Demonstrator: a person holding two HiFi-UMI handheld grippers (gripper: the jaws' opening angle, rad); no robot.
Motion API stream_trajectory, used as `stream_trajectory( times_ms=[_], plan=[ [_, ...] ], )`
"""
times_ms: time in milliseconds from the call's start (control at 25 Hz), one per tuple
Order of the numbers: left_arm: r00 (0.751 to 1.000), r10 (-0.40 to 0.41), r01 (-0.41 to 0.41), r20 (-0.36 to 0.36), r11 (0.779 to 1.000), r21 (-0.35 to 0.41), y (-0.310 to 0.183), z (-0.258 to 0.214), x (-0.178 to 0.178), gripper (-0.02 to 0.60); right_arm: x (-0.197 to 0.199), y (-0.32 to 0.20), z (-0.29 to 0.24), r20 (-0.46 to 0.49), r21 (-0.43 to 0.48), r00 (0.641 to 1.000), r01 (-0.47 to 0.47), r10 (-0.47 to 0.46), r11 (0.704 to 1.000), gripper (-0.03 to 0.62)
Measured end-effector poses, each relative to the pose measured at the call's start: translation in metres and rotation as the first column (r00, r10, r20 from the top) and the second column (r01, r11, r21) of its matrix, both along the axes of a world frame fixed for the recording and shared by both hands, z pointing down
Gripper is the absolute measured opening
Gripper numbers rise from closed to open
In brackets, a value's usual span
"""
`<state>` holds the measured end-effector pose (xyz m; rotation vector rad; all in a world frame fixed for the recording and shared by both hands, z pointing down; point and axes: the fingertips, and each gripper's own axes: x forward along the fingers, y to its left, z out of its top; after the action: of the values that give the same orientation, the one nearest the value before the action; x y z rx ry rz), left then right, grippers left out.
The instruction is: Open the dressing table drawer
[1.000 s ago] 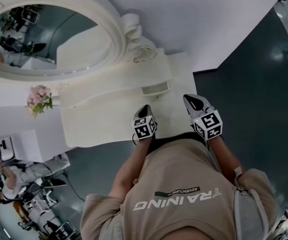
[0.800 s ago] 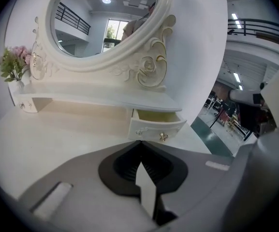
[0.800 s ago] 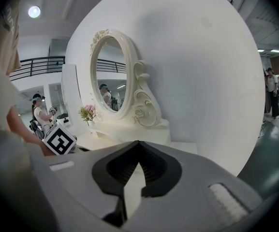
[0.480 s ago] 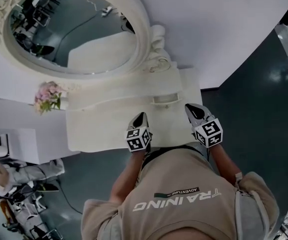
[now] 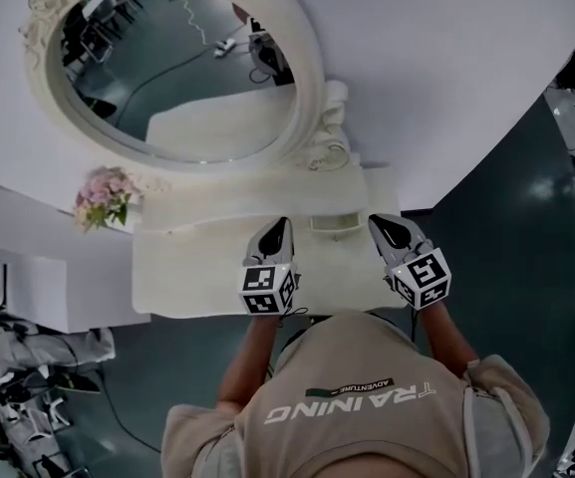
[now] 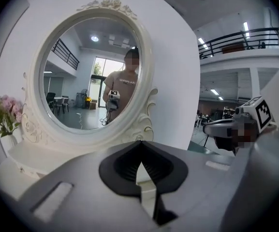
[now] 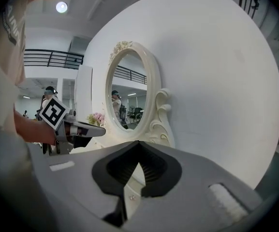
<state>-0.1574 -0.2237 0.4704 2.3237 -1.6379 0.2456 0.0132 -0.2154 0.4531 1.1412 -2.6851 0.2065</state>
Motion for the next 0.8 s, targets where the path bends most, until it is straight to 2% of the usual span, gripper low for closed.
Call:
stream_trajectory(
  times_ms=[240, 560, 800],
  plan=[
    [0.997, 0.034, -0.040, 0.062, 0.994, 0.099, -0.011, -0.043, 0.001, 0.017, -0.006, -0.014, -0.043, 0.032, 0.074, 0.999, 0.001, -0.003, 0.997, 0.002],
    [0.997, 0.071, -0.076, 0.034, 0.978, 0.194, -0.014, -0.088, 0.002, 0.018, -0.011, -0.017, -0.079, 0.069, 0.140, 0.997, -0.027, 0.017, 0.990, 0.002],
    [0.995, 0.102, -0.100, 0.004, 0.969, 0.224, -0.012, -0.102, 0.007, 0.018, -0.019, -0.003, -0.088, -0.028, 0.219, 1.000, -0.004, 0.010, 0.976, 0.002]
  ],
)
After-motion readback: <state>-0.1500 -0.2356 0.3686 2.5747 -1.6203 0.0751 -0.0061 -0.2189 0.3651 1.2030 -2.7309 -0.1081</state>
